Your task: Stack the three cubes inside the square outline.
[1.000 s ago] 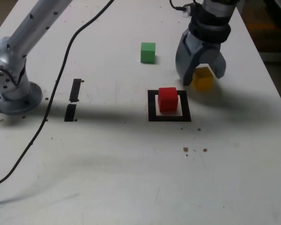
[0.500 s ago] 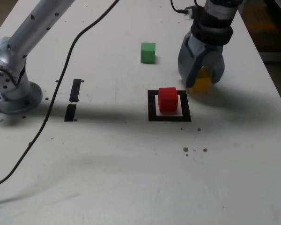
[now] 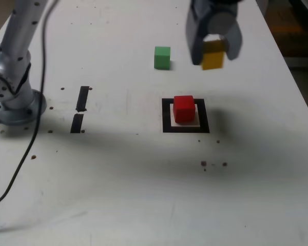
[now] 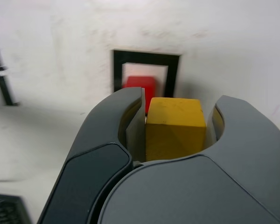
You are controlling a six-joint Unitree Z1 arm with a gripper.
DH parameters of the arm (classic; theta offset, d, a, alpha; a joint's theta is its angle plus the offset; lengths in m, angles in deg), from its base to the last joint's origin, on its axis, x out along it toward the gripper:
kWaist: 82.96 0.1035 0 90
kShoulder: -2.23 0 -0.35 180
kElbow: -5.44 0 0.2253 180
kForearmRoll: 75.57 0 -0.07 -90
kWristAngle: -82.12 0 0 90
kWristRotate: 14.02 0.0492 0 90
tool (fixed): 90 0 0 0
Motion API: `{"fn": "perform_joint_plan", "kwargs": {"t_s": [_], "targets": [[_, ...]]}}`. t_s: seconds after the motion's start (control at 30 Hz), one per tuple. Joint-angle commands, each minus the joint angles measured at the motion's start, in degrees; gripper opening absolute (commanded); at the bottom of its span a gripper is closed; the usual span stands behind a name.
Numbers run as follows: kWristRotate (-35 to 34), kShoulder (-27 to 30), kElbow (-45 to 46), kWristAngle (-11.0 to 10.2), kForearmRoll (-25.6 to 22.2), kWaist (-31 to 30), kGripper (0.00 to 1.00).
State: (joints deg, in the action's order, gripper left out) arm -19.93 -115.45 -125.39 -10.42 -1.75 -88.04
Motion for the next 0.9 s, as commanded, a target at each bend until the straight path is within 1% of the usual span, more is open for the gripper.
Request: {"fn": "perform_joint_plan", "kwargs": {"t_s": [0.0, 0.1, 0.2, 0.33, 0.53, 0.87], "targets": [[-0.97, 2.38, 2.48, 0.05, -0.96, -1.48, 0.26], [-2.88, 3.94, 6.74, 0.18, -0.78, -3.62, 0.26], [-4.80, 4.04, 10.20, 0.61, 0.14, -5.20, 0.26], [-6.53, 3.49, 12.38, 1.03, 1.72, -6.24, 0.27], [-7.08, 3.08, 14.04, 1.17, 3.24, -6.40, 0.27], [-6.59, 1.35, 19.00, 1.81, 10.24, -5.42, 0.27]]}}
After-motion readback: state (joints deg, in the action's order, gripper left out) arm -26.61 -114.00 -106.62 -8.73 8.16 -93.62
